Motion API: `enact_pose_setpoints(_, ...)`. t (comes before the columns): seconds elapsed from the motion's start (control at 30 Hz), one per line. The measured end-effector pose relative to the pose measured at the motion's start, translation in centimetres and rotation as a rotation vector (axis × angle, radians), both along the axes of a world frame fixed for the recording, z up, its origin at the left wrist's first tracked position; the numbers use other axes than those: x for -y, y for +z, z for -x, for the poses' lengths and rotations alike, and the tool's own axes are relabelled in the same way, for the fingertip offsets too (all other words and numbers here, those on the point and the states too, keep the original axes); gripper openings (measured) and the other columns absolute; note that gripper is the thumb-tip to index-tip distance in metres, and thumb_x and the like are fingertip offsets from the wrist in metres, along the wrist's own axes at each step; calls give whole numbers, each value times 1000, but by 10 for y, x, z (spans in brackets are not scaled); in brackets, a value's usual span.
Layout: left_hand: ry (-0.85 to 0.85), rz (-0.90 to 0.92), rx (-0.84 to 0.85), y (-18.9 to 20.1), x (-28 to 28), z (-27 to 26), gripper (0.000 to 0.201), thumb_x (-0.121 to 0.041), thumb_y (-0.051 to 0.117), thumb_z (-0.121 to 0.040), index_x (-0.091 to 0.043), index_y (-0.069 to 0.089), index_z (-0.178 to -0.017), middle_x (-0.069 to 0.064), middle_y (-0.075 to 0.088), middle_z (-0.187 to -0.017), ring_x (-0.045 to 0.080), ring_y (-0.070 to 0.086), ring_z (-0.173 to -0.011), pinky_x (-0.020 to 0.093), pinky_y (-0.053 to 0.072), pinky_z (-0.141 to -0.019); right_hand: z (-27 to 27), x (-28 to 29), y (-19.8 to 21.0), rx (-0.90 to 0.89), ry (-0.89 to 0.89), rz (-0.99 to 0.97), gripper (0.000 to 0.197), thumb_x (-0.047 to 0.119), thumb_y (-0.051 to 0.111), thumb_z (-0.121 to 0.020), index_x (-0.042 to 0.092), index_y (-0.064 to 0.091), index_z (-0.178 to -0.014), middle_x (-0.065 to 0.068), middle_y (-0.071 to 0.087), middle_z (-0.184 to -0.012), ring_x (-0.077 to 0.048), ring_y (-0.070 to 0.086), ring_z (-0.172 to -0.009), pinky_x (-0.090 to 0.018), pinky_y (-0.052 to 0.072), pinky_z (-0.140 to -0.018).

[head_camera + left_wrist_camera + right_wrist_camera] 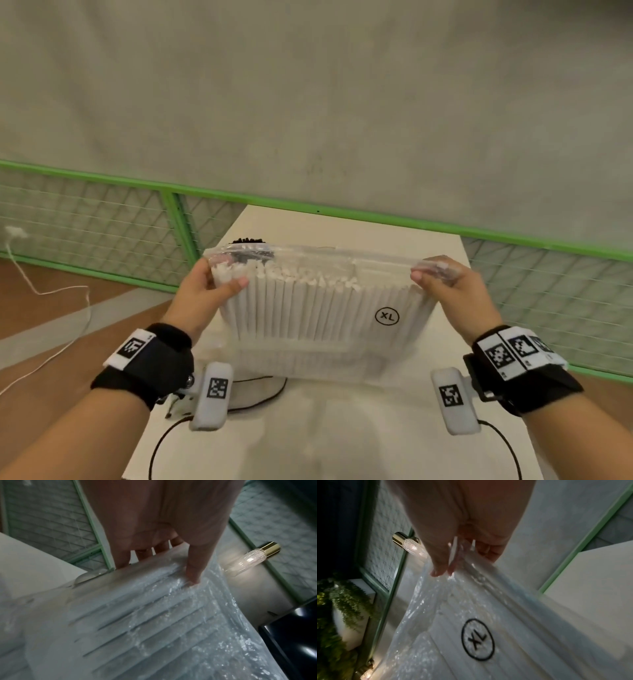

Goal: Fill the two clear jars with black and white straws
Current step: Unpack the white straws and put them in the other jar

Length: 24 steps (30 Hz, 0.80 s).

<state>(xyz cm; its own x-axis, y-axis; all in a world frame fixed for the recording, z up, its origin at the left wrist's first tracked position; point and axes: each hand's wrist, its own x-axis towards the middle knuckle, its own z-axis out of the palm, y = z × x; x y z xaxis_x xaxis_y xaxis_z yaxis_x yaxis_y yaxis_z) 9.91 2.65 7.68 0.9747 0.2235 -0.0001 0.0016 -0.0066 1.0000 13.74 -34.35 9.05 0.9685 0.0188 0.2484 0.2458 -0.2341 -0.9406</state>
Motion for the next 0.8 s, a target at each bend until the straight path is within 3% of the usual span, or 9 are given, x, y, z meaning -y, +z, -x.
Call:
enact_pose_setpoints(0.1, -46, -185, -45, 1, -6, -2, 53, -41, 83, -56, -35, 57, -102, 0, 70, -102, 17, 64, -95, 35, 48, -84, 1, 8, -6, -9, -48, 91, 9, 13, 72, -81, 20, 68, -76, 13, 69, -79, -7, 59, -80, -21, 44, -75)
enact_pose_setpoints(0.2, -53, -350, -56, 6, -5, 0, 30, -27, 76, -76, -25, 59, -100, 1, 68, -96, 19, 62, -93, 28, 44, -75, 6, 15, -12, -30, -54, 73, 13, 7, 73, -80, 18, 67, -78, 8, 68, -79, -2, 56, -68, -19, 42, -67)
enact_pose_setpoints(0.33, -133, -597, -77, 24, -1, -6, 15, -21, 68, -83, -19, 57, -93, 4, 64, -87, 20, 57, -81, 28, 39, -66, 6, 22, -15, -35, 0, 181, 23, 7, 75, -78, 24, 66, -89, 6, 68, -92, 2, 56, -71, -11, 46, -66)
enact_pose_setpoints(0.4, -171, -654, -129, 32, -1, -9, 19, -29, 70, -78, -18, 58, -88, 4, 64, -85, 23, 57, -82, 31, 38, -66, 3, 23, -13, -22, -26, 296, 22, 10, 73, -81, 31, 66, -84, 9, 68, -88, 4, 57, -73, -9, 44, -67)
enact_pose_setpoints(0.5, -139, -715, -176, 44, -1, -14, 32, -39, 64, -65, -21, 59, -91, 3, 65, -95, 24, 58, -91, 37, 41, -73, 1, 20, -4, -19, -34, 239, 28, 4, 68, -84, 32, 66, -82, 6, 69, -84, 4, 61, -71, -10, 48, -70)
enact_pose_setpoints(0.57, -72, -816, -85, 53, 9, -19, 38, -32, 69, -73, -22, 56, -107, 1, 59, -115, 21, 53, -106, 35, 39, -84, 2, 16, 2, 7, -18, 182, 35, -3, 66, -83, 31, 66, -87, 3, 70, -86, 0, 65, -77, -9, 48, -73)
enact_pose_setpoints(0.63, -49, -950, 148, 63, 33, -23, 39, -33, 66, -78, -26, 53, -115, -1, 52, -124, 21, 46, -117, 38, 37, -97, 5, 12, 5, 53, -23, 163, 37, -5, 67, -81, 31, 65, -87, 2, 70, -88, -7, 65, -82, -11, 49, -75)
enact_pose_setpoints(0.7, -173, -983, 365, 72, 70, -26, 35, -45, 59, -78, -30, 56, -110, -7, 54, -119, 15, 48, -115, 38, 37, -101, 7, 7, 9, 86, -18, 129, 37, -6, 68, -79, 30, 63, -87, 0, 66, -86, -12, 63, -81, -14, 49, -75)
enact_pose_setpoints(0.8, -427, -1008, 466, 72, 138, -30, 35, -50, 57, -80, -30, 62, -108, -11, 63, -111, 10, 56, -105, 38, 43, -96, 11, 1, 16, 110, 2, 51, 42, -10, 68, -78, 29, 59, -91, 1, 63, -82, -18, 64, -80, -19, 51, -76)
